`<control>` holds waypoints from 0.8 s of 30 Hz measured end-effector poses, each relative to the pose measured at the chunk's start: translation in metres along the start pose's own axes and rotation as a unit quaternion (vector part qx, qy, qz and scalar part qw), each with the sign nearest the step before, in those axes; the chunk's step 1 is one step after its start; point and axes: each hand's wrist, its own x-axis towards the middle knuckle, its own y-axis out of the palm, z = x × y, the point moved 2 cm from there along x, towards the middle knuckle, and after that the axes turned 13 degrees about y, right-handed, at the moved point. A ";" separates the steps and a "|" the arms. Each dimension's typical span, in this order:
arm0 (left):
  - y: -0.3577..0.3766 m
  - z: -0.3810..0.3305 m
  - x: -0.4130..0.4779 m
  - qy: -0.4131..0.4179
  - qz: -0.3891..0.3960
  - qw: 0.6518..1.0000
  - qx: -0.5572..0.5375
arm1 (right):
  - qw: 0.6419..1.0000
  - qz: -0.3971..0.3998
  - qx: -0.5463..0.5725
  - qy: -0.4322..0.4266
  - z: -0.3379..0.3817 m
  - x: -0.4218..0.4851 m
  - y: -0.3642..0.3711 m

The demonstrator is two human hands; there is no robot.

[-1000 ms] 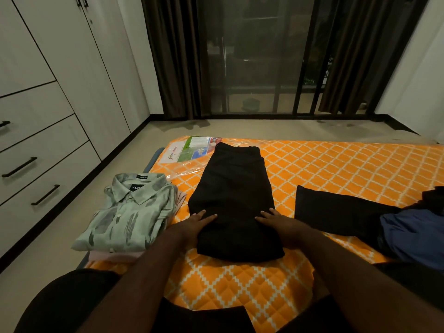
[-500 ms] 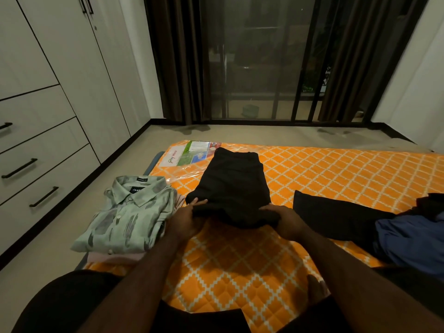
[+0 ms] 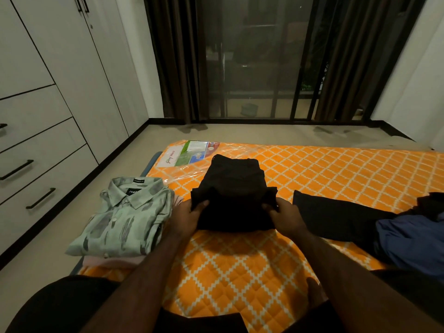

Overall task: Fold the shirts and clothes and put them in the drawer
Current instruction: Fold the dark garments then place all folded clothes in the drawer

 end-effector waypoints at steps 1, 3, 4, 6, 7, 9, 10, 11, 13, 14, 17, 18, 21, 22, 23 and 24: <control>0.002 -0.001 0.000 -0.001 -0.007 1.000 -0.001 | 1.000 -0.007 -0.016 0.003 -0.001 0.000 0.001; 0.006 0.003 0.001 0.002 -0.021 1.000 0.008 | 0.998 -0.010 -0.059 0.019 -0.004 0.003 0.005; 0.009 0.007 0.002 0.002 -0.021 1.000 0.019 | 0.996 -0.007 -0.083 0.029 -0.006 0.004 0.008; 0.015 0.019 0.003 0.000 0.005 0.998 0.068 | 0.992 0.006 -0.116 0.049 -0.011 0.007 0.014; 0.018 0.026 0.005 -0.001 0.025 0.995 0.099 | 0.990 0.014 -0.121 0.063 -0.013 0.008 0.017; 0.024 0.037 0.006 -0.015 0.067 0.986 0.152 | 0.988 0.023 -0.121 0.093 -0.018 0.010 0.021; 0.026 0.038 0.006 -0.026 0.085 0.981 0.171 | 0.987 0.022 -0.119 0.105 -0.020 0.012 0.023; 0.027 0.040 0.005 -0.028 0.095 0.978 0.184 | 0.986 0.018 -0.120 0.115 -0.021 0.013 0.023; 0.027 0.037 0.005 -0.009 0.090 0.975 0.205 | 0.985 0.008 -0.118 0.123 -0.022 0.013 0.023; 0.025 0.033 0.004 0.005 0.084 0.973 0.215 | 0.987 0.006 -0.117 0.114 -0.021 0.013 0.022; 0.016 0.026 0.004 0.073 0.077 0.957 0.271 | 0.985 -0.012 -0.166 0.041 -0.016 0.010 0.016; 0.013 0.024 0.005 0.093 0.090 0.944 0.304 | 0.980 -0.023 -0.198 0.008 -0.014 0.010 0.012; 0.005 0.022 0.004 0.123 0.147 0.895 0.404 | 0.954 -0.017 -0.292 -0.060 -0.011 0.013 -0.003; 0.005 0.024 0.004 0.114 0.180 0.876 0.432 | 0.941 -0.009 -0.332 -0.071 -0.013 0.015 -0.007; 0.006 0.026 0.003 0.101 0.212 0.863 0.448 | 0.925 0.000 -0.373 -0.075 -0.018 0.017 -0.009; 0.007 0.029 0.001 0.086 0.246 0.850 0.458 | 0.912 0.013 -0.403 -0.074 -0.024 0.018 -0.009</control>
